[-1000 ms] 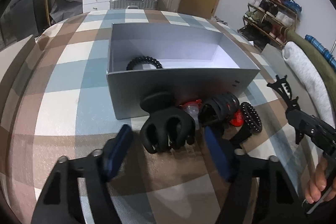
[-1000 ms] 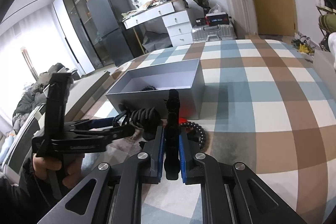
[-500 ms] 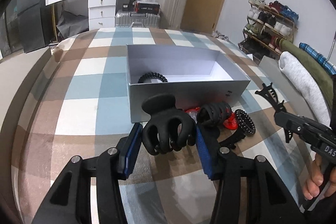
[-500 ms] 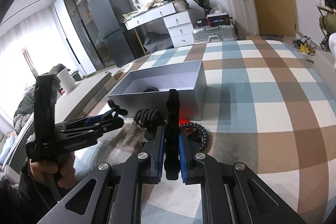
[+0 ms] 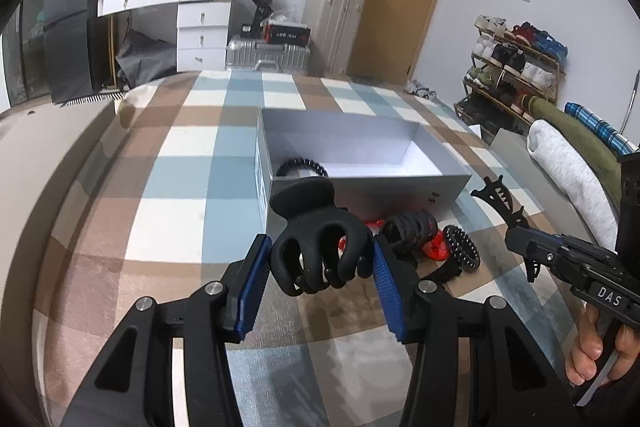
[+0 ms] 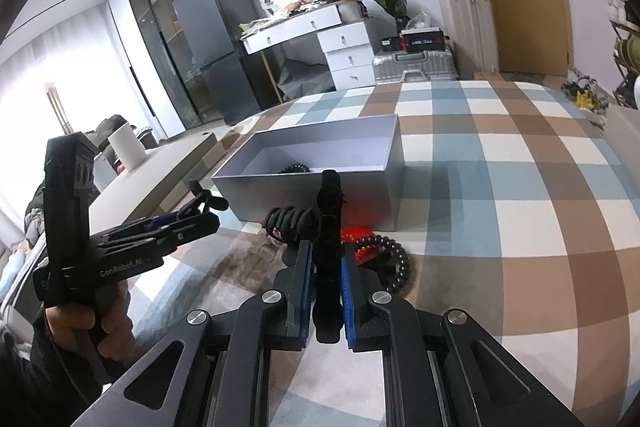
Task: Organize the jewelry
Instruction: 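Grasp the large black claw clip with the left tool while the right tool lifts its clip, then carry both black clips over the grey box with both tools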
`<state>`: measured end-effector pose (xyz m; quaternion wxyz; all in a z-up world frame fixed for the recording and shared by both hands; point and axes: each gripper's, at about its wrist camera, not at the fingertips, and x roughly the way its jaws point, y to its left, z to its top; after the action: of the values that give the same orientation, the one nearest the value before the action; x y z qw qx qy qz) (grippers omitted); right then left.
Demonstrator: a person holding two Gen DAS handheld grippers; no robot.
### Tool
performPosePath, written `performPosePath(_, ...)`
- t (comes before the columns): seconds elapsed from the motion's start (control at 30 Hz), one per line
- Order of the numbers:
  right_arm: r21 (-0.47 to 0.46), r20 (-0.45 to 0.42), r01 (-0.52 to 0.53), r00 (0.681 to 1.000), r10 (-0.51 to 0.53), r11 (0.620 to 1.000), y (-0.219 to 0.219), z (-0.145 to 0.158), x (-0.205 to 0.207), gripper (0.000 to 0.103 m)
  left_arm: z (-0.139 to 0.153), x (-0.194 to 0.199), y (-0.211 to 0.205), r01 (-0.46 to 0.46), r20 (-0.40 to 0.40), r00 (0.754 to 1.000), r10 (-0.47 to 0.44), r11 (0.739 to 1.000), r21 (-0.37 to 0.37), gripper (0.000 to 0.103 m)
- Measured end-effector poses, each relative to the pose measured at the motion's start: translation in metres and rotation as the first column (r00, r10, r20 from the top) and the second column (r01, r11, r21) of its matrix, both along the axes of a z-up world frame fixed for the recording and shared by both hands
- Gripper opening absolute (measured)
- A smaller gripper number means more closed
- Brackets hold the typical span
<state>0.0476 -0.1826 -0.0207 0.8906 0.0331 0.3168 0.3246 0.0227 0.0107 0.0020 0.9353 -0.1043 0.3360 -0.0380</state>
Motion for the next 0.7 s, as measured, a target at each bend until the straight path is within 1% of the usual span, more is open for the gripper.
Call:
performPosePath(0.2, 0.003, 0.013, -0.003, 1.000, 0.003, 1.000, 0.003, 0.006, 0.004, 0.012, 0.007, 0.000, 0.004, -0.005, 0.026, 1.000, 0.005, 1.000, 0.000, 0.044)
performPosePath(0.3, -0.003, 0.033, -0.011, 0.999, 0.011, 1.000, 0.006, 0.012, 0.005, 0.012, 0.010, 0.000, 0.006, -0.015, 0.039, 0.999, 0.014, 1.000, 0.008, 0.044)
performPosePath(0.57, 0.008, 0.048, -0.029, 0.998, 0.029, 1.000, 0.012, 0.025, 0.011, 0.012, 0.013, 0.000, 0.005, -0.015, 0.054, 0.998, 0.014, 1.000, 0.016, 0.044)
performPosePath(0.7, 0.012, 0.057, -0.033, 0.998, 0.033, 0.999, 0.015, 0.032, 0.014, 0.012, 0.014, 0.002, 0.002, -0.011, 0.052, 0.999, 0.009, 0.999, 0.035, 0.044)
